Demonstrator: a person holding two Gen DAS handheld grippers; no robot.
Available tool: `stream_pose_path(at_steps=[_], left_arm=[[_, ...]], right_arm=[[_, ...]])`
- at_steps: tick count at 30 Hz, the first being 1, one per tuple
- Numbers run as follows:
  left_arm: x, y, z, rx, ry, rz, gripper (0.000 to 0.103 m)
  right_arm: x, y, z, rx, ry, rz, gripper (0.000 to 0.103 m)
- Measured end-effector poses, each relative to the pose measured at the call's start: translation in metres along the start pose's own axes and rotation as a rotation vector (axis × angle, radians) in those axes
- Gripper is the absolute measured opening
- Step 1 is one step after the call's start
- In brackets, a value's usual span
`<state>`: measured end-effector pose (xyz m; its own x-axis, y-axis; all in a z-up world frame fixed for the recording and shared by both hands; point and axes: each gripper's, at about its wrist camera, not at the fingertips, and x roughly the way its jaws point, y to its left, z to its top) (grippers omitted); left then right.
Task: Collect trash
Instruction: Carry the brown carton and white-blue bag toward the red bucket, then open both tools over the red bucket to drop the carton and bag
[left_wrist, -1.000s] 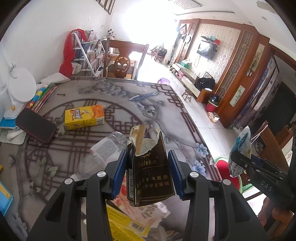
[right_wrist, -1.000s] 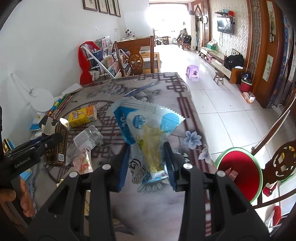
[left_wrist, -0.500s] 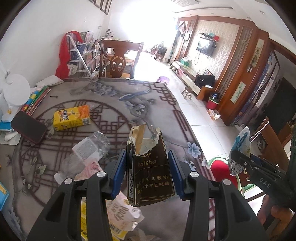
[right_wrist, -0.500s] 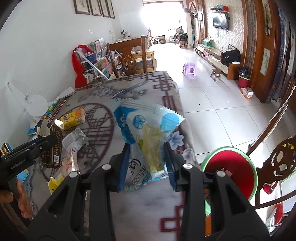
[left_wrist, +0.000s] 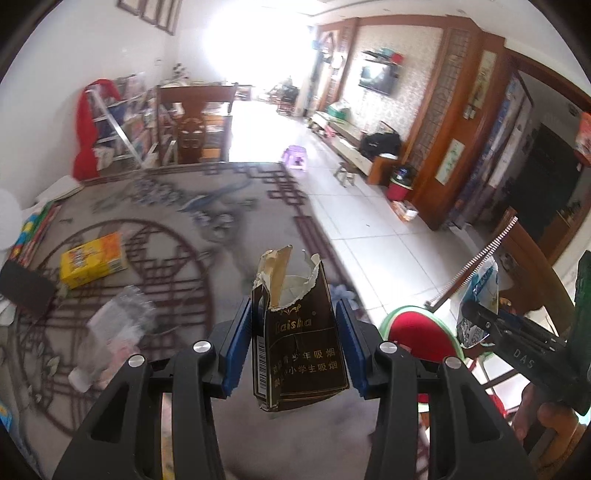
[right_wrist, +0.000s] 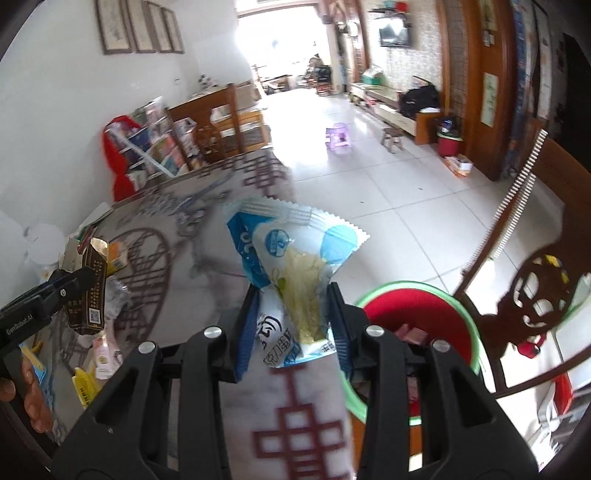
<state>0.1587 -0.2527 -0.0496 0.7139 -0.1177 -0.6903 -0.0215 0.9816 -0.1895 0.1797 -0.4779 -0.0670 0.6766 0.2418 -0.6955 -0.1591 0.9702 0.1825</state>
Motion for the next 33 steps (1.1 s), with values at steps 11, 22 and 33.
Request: stream_pose_path(at_steps=[11,22,33], left_arm=[[0.046,-0.082,0.014,0.123,0.062,-0.147,0.043],[0.085,-0.141,0.010,0.200,0.148,-0.246,0.043],[0.115,-0.171,0.008,0.236,0.214,-0.338,0.044]], right_arm=[[-0.016,-0.085,-0.018,0.142,0.017,-0.139,0.036],[-0.016,-0.132,-0.027,0.227,0.048,-0.191,0.036],[-0.002,-0.142,-0.024,0.236,0.079,-0.188,0.036]])
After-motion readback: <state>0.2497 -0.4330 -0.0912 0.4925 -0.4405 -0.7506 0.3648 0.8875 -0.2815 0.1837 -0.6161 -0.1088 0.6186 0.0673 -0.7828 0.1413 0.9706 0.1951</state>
